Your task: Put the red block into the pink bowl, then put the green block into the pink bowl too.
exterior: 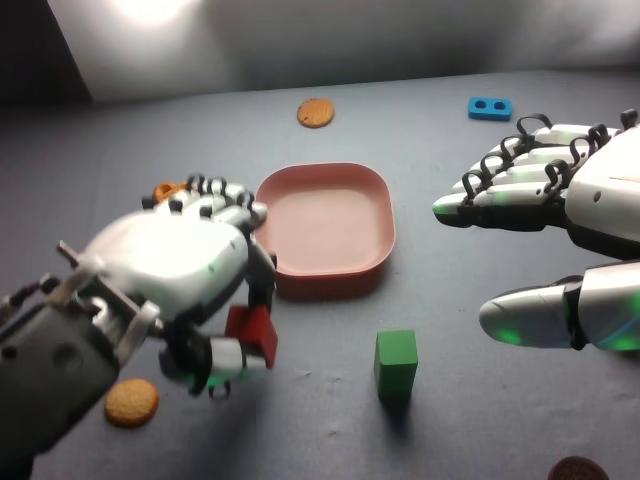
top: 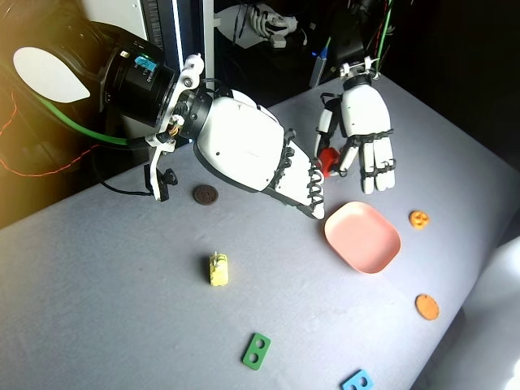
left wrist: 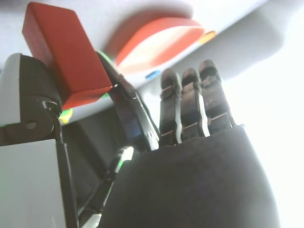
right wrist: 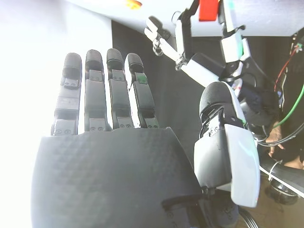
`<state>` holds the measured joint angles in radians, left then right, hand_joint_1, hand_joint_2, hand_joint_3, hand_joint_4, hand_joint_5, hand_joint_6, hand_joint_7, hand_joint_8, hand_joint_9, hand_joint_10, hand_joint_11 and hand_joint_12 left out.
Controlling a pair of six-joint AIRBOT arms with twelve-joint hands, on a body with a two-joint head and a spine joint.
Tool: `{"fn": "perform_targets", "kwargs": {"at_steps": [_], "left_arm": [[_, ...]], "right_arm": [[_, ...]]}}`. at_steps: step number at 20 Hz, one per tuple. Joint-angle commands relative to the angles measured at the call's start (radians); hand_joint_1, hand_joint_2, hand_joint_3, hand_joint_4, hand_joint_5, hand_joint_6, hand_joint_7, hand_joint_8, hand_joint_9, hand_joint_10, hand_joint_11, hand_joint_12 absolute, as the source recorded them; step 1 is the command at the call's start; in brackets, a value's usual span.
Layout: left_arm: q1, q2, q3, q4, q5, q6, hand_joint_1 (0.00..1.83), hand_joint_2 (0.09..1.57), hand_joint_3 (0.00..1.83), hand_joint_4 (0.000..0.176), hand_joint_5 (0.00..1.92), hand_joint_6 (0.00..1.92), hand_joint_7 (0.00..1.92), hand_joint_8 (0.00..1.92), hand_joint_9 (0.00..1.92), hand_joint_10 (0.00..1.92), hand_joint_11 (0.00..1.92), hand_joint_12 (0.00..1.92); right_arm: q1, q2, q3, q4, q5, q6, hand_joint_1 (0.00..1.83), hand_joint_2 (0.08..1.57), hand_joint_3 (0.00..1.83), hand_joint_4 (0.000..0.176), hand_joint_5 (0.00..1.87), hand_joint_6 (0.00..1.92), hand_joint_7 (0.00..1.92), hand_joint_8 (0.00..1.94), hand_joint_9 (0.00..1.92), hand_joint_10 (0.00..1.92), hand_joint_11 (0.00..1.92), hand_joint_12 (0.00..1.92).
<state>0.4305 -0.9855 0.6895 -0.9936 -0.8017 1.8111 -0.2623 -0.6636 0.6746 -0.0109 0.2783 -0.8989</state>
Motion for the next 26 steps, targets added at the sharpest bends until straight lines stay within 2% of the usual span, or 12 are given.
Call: {"fn": "perform_targets", "kwargs": {"at_steps": [1, 4, 7, 10, 12, 14, 16, 17, 19, 21, 24, 26], "left_arm": [[-0.022, 0.015, 0.006, 0.067, -0.034, 0.0, 1.05, 1.08, 0.0, 0.133, 1.04, 0.88, 0.2, 0.0, 0.0, 0.0, 0.0, 0.0], [-0.084, 0.015, 0.06, 0.078, 0.066, 0.014, 1.08, 1.08, 0.0, 0.079, 1.07, 0.84, 0.21, 0.0, 0.0, 0.0, 0.0, 0.0], [-0.145, 0.015, 0.104, 0.089, 0.137, 0.026, 1.08, 1.07, 0.0, 0.09, 1.07, 0.83, 0.22, 0.01, 0.0, 0.0, 0.0, 0.0], [-0.192, 0.002, 0.159, 0.11, 0.194, 0.018, 1.06, 1.07, 0.0, 0.145, 1.07, 0.84, 0.2, 0.01, 0.0, 0.0, 0.0, 0.0], [-0.202, -0.017, 0.202, 0.149, 0.219, -0.029, 1.08, 1.07, 0.0, 0.081, 1.09, 0.81, 0.21, 0.0, 0.0, 0.0, 0.0, 0.0], [-0.209, -0.037, 0.241, 0.195, 0.242, -0.078, 1.04, 1.09, 0.0, 0.148, 1.03, 0.9, 0.22, 0.0, 0.0, 0.0, 0.0, 0.0], [-0.213, -0.062, 0.288, 0.255, 0.258, -0.145, 1.03, 1.09, 0.0, 0.17, 1.01, 0.92, 0.2, 0.0, 0.0, 0.0, 0.0, 0.0], [-0.214, -0.072, 0.309, 0.275, 0.263, -0.165, 1.03, 1.09, 0.0, 0.171, 1.03, 0.9, 0.2, 0.0, 0.0, 0.0, 0.0, 0.0], [-0.215, -0.093, 0.351, 0.329, 0.268, -0.226, 1.06, 1.08, 0.0, 0.1, 1.04, 0.88, 0.21, 0.0, 0.0, 0.0, 0.0, 0.0], [-0.215, -0.11, 0.385, 0.373, 0.277, -0.277, 1.04, 1.09, 0.0, 0.154, 1.02, 0.91, 0.18, 0.0, 0.0, 0.0, 0.0, 0.0], [-0.215, -0.145, 0.444, 0.444, 0.283, -0.361, 1.03, 1.09, 0.0, 0.173, 1.02, 0.91, 0.19, 0.0, 0.0, 0.0, 0.0, 0.0], [-0.216, -0.162, 0.47, 0.466, 0.283, -0.391, 1.04, 1.1, 0.0, 0.122, 1.01, 0.94, 0.19, 0.0, 0.0, 0.0, 0.0, 0.0]], "right_arm": [[0.005, 0.008, -0.001, 0.006, 0.106, 0.0, 0.0, 1.19, 0.0, 0.0, 0.25, 0.0, 0.24, 0.0, 0.17, 0.0, 0.0, 0.32], [0.005, 0.008, -0.001, 0.006, 0.106, 0.0, 0.0, 1.19, 0.0, 0.0, 0.26, 0.01, 0.25, 0.01, 0.18, 0.01, 0.0, 0.39], [0.005, 0.008, -0.001, 0.006, 0.106, 0.0, 0.0, 1.19, 0.0, 0.0, 0.27, 0.0, 0.25, 0.01, 0.19, 0.01, 0.0, 0.38], [0.005, 0.007, -0.001, 0.006, 0.106, 0.0, 0.0, 1.19, 0.0, 0.0, 0.25, 0.0, 0.24, 0.0, 0.18, 0.0, 0.0, 0.34], [0.005, 0.007, -0.001, 0.006, 0.106, 0.0, 0.0, 1.19, 0.0, 0.0, 0.27, 0.0, 0.25, 0.0, 0.19, 0.0, 0.0, 0.39], [0.004, 0.006, -0.001, 0.007, 0.106, 0.0, 0.0, 1.19, 0.0, 0.0, 0.26, 0.0, 0.23, 0.0, 0.17, 0.0, 0.0, 0.34], [0.004, 0.006, -0.001, 0.007, 0.106, 0.001, 0.0, 1.19, 0.0, 0.0, 0.24, 0.0, 0.21, 0.0, 0.15, 0.0, 0.0, 0.29], [0.003, 0.006, -0.002, 0.01, 0.105, 0.001, 0.0, 1.2, 0.0, 0.0, 0.24, 0.0, 0.22, 0.0, 0.15, 0.0, 0.0, 0.28], [0.002, 0.004, -0.001, 0.026, 0.105, 0.001, 0.0, 1.19, 0.0, 0.0, 0.27, 0.01, 0.25, 0.01, 0.19, 0.01, 0.0, 0.38], [0.001, -0.002, -0.001, 0.048, 0.104, 0.0, 0.0, 1.2, 0.0, 0.0, 0.28, 0.01, 0.26, 0.0, 0.19, 0.01, 0.0, 0.37], [0.0, -0.023, -0.001, 0.055, 0.101, -0.001, 0.0, 1.2, 0.0, 0.0, 0.29, 0.01, 0.26, 0.01, 0.2, 0.01, 0.0, 0.41], [0.0, -0.037, -0.001, 0.059, 0.101, -0.002, 0.0, 1.19, 0.0, 0.0, 0.27, 0.0, 0.24, 0.0, 0.19, 0.0, 0.0, 0.4]]}}
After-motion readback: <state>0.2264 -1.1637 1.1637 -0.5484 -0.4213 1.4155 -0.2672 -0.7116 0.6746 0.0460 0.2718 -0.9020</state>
